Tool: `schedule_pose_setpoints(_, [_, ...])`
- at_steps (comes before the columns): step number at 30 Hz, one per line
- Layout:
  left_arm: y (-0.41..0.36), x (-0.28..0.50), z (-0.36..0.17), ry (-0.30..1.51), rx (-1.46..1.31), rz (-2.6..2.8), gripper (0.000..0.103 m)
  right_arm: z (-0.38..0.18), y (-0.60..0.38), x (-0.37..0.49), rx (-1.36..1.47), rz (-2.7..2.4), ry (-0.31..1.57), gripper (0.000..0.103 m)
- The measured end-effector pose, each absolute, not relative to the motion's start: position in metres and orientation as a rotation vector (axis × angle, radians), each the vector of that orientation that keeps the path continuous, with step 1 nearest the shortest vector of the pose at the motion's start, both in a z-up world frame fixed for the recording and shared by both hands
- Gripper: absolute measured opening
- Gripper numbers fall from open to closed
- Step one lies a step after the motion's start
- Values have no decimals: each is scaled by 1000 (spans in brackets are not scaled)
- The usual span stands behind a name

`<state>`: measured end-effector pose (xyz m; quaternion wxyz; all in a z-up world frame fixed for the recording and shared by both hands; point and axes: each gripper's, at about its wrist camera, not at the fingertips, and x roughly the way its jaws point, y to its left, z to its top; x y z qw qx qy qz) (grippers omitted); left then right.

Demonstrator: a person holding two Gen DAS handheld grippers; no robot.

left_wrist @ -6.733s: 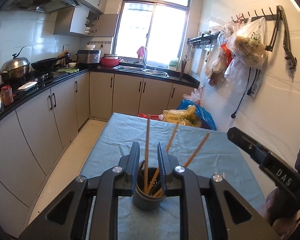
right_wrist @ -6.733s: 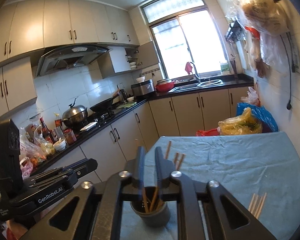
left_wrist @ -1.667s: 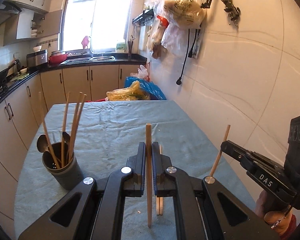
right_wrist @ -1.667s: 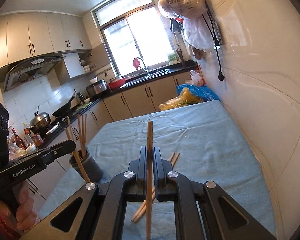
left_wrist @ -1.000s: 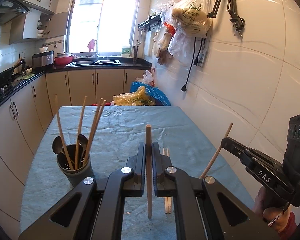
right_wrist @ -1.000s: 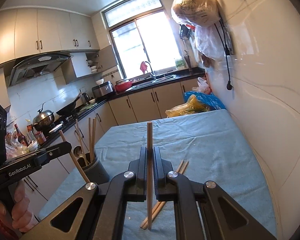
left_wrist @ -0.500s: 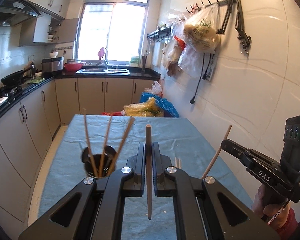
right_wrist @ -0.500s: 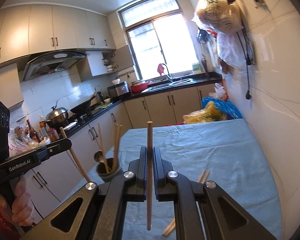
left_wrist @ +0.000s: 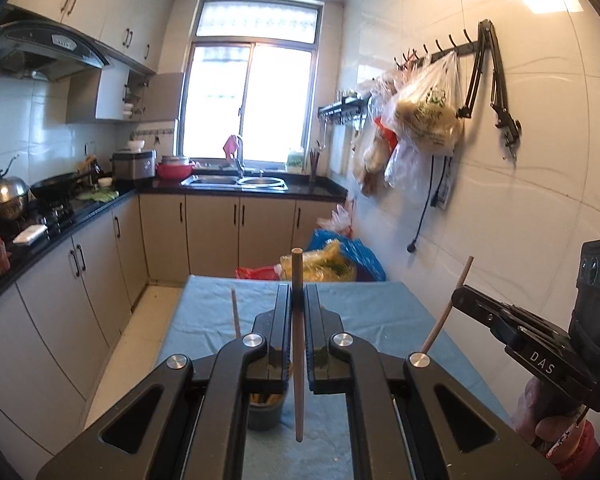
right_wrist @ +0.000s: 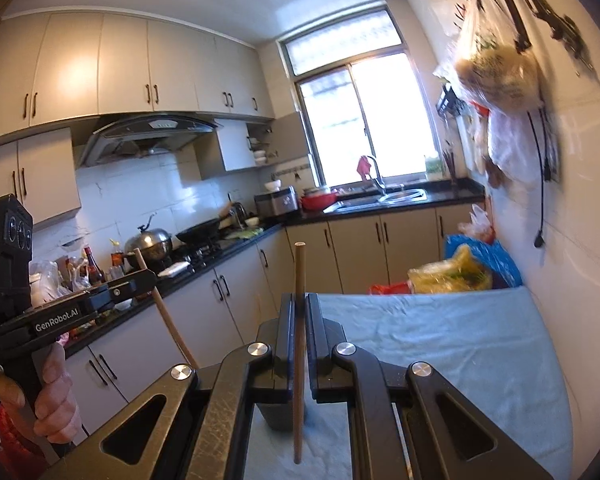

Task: Organize utensils
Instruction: 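Carry the chopsticks with both tools over the holder cup and lower them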

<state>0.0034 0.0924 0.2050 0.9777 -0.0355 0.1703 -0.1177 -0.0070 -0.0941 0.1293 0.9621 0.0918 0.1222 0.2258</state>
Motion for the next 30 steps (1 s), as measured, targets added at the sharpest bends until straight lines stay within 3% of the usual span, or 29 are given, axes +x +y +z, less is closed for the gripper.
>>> schedule_pose_setpoints(13, [115, 39, 230, 281, -85, -168, 5, 164, -51, 24, 170, 482, 176, 5])
schedule_pose_setpoints(30, [137, 90, 173, 346, -103, -110, 5, 121, -1, 85, 137, 465, 248, 5])
